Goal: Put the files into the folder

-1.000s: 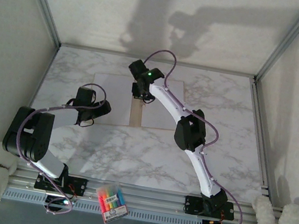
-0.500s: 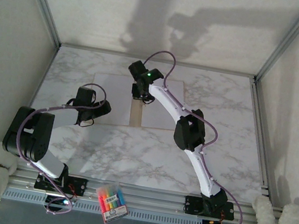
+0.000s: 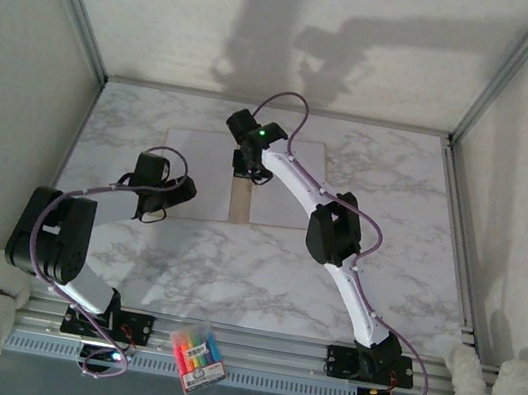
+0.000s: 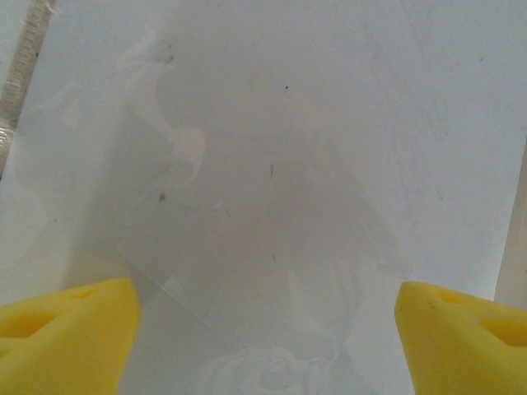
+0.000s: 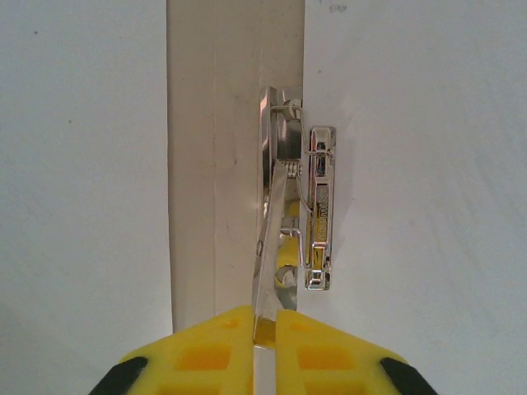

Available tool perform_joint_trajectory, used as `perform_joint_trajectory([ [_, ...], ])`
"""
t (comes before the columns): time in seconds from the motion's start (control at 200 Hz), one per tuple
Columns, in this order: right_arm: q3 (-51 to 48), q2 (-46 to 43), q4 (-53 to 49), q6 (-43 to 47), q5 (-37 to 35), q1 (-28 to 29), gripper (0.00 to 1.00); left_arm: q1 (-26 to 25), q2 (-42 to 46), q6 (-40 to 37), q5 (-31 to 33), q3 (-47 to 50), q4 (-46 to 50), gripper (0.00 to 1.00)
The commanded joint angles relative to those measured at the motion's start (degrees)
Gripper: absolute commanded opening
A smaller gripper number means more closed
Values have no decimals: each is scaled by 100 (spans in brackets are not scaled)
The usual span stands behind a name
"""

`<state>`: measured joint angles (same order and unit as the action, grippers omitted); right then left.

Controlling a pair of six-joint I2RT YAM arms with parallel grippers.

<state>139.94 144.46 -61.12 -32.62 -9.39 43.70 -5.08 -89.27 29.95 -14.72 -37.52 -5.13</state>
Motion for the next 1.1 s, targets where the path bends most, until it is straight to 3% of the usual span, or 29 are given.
perform_joint_trajectory([
  [0.0,27,117,-201,-17,-151,-2,9,41,-259,-38,-29,69,411,83],
  [1.097,-528,371,-325,503,-775,187,0,38,-300,-7,-75,122,363,83],
])
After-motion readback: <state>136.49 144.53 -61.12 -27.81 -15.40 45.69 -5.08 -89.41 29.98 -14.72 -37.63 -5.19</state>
